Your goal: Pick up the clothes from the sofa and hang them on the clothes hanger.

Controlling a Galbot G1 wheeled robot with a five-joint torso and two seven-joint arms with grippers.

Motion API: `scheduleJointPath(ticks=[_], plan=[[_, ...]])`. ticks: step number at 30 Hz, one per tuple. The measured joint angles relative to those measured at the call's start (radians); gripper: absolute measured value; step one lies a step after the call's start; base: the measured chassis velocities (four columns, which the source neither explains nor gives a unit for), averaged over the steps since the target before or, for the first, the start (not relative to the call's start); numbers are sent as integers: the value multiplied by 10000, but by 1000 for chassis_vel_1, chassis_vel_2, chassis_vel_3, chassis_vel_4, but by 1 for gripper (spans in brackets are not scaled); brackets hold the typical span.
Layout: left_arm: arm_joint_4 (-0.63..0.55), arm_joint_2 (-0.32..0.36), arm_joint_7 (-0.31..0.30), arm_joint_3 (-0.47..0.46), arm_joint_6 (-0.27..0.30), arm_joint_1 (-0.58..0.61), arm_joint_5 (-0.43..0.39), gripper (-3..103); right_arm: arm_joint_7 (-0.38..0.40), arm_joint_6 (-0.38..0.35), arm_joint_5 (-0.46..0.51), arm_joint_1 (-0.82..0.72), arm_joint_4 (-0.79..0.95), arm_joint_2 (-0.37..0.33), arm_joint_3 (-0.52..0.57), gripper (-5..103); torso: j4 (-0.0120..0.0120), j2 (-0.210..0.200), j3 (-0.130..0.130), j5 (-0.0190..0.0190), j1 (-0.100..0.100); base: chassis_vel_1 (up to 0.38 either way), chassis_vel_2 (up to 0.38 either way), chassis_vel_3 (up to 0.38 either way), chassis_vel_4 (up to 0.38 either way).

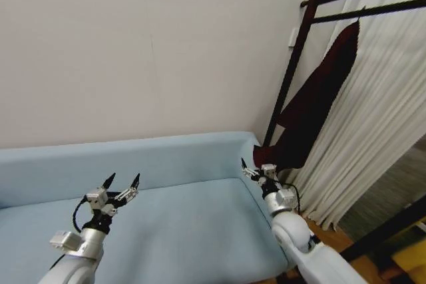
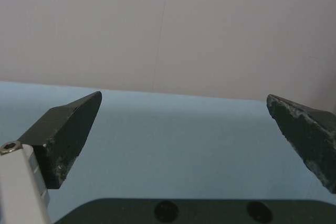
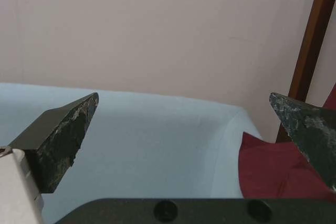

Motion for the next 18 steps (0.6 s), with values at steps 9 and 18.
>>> scheduleJointPath(ticks=[9,18], plan=[[-179,-1226,70,215,-356,406,1676,100,-914,-657,-1010,-1685,1323,1940,949,100,2,0,1,4,0,0,0,0,0],[-458,-2267,-679,558,33,807,2389,100,-1128,-1355,-263,-2286,1929,2063,1301,100,4,0,1,5,0,0,0,0,0]])
